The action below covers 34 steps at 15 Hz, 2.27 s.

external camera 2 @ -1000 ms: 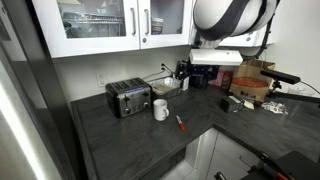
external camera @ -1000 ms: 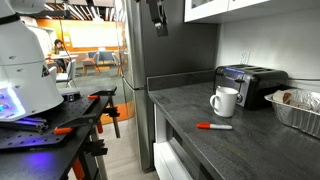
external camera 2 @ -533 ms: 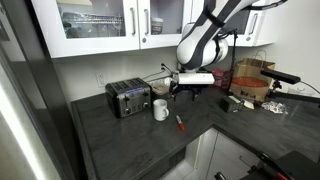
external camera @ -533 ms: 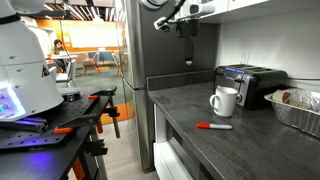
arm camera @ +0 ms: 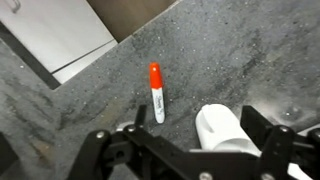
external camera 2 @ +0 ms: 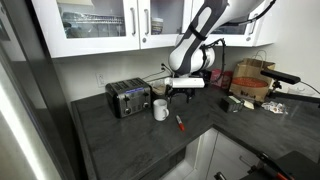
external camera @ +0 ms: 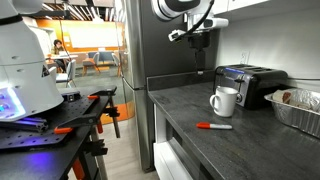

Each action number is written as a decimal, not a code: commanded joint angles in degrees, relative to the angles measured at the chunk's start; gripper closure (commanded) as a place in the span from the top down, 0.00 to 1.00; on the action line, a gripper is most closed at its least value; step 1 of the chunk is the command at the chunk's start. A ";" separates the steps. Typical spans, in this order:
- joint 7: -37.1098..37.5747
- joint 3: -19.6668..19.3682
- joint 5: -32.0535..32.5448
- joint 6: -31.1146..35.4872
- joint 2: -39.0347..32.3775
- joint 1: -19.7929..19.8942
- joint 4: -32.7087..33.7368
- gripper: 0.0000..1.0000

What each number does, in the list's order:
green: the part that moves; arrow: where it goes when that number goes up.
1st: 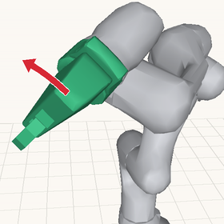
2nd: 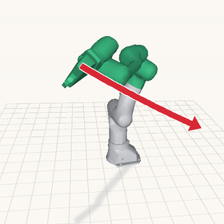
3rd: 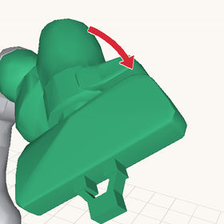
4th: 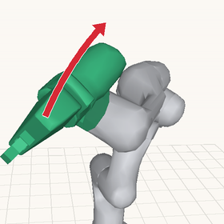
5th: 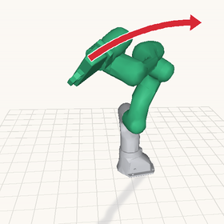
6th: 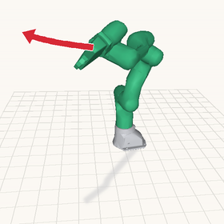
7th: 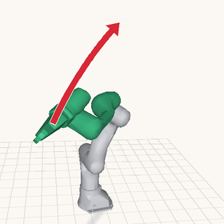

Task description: Put the marker inside the mug cup

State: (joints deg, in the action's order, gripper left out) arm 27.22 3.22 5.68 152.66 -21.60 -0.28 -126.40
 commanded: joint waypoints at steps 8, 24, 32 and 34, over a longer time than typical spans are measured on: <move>-19.36 -0.67 -9.61 1.40 -11.58 2.91 7.73 1.00; -20.22 -3.25 -10.95 -18.67 -36.60 3.94 41.06 1.00; -20.23 -3.54 -10.95 -19.63 -43.13 4.15 48.86 0.59; -20.10 -3.88 -10.64 -19.94 -43.68 3.89 49.65 0.43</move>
State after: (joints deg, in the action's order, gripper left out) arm 6.19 0.13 -4.42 135.77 -63.83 4.40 -79.84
